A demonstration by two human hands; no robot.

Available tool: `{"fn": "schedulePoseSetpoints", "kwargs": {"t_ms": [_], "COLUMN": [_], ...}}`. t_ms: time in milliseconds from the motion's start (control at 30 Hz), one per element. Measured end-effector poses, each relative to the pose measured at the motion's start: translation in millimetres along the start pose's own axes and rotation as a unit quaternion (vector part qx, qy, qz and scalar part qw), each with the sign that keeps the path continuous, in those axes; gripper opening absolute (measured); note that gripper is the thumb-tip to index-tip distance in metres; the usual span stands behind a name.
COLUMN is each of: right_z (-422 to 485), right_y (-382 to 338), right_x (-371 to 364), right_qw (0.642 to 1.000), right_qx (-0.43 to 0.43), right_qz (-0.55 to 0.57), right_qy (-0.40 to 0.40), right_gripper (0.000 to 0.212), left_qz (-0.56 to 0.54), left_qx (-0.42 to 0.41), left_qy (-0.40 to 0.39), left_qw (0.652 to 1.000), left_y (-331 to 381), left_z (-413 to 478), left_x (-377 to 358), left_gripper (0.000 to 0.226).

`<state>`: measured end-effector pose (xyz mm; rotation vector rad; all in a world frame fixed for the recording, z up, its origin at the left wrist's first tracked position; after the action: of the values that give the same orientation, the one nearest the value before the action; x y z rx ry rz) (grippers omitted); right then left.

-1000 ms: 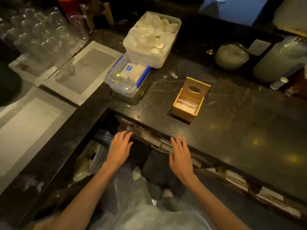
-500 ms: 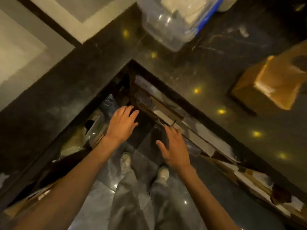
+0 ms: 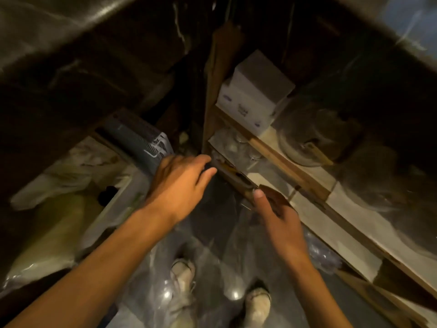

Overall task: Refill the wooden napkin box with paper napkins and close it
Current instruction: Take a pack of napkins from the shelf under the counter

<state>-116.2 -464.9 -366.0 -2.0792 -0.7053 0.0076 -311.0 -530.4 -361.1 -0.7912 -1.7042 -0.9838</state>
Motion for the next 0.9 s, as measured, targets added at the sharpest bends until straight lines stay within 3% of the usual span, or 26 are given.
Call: {"fn": "schedulePoseSetpoints", "kwargs": {"t_ms": [67,100,200,300,367,467,567,667,767,833,900], "right_z": [10,14,23,37,53,76,89,98,105,108,110], "right_y": [-9,-17,-50,-82,-95,-102,-102,-99,-98,-97,-97], "right_x": [-3,-5,-10,-13,-16,-19,-18,-18,-19,-21,-21], "right_qw": [0.998,0.996,0.982,0.968,0.964,0.955,0.952,0.962,0.967,0.964,0.963], "right_qx": [-0.006,-0.007,0.008,-0.002,-0.033,-0.064,-0.073,-0.057,-0.043,-0.046,-0.051], "right_qz": [0.059,0.091,0.181,0.24,0.246,0.266,0.28,0.255,0.242,0.25,0.255], "right_qy": [0.016,0.021,0.043,0.072,0.097,0.117,0.104,0.074,0.071,0.076,0.076], "right_gripper": [0.014,0.012,0.029,0.031,0.026,0.029,0.038,0.049,0.058,0.058,0.056], "left_qz": [-0.034,-0.064,-0.185,-0.327,-0.321,-0.334,-0.375,-0.427,-0.54,-0.574,-0.574], "left_qx": [0.02,0.05,0.132,0.107,0.107,0.14,0.181,0.19,0.209,0.225,0.221], "left_qy": [0.011,0.011,0.007,0.028,0.001,-0.028,-0.045,-0.058,-0.089,-0.097,-0.088], "left_qw": [0.999,0.997,0.974,0.938,0.941,0.932,0.908,0.882,0.811,0.781,0.783], "left_y": [-2,-5,-4,8,17,30,34,38,42,42,44], "left_z": [14,23,57,98,120,136,144,145,140,139,141], "left_x": [2,1,6,14,17,19,19,23,17,10,9], "left_gripper": [0.023,0.023,0.03,0.055,0.073,0.069,0.082,0.07,0.043,0.051,0.061]}}
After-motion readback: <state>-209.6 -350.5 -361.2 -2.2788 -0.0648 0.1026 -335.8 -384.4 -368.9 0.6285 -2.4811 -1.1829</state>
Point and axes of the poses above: each hand's wrist, its own z-axis towards the middle knuckle, its own x-axis out of the back of the hand, y = z × x, the point moved 4 cm from there along z, towards the middle knuckle, and after that the axes turned 11 degrees about z, right-handed, at the moved point
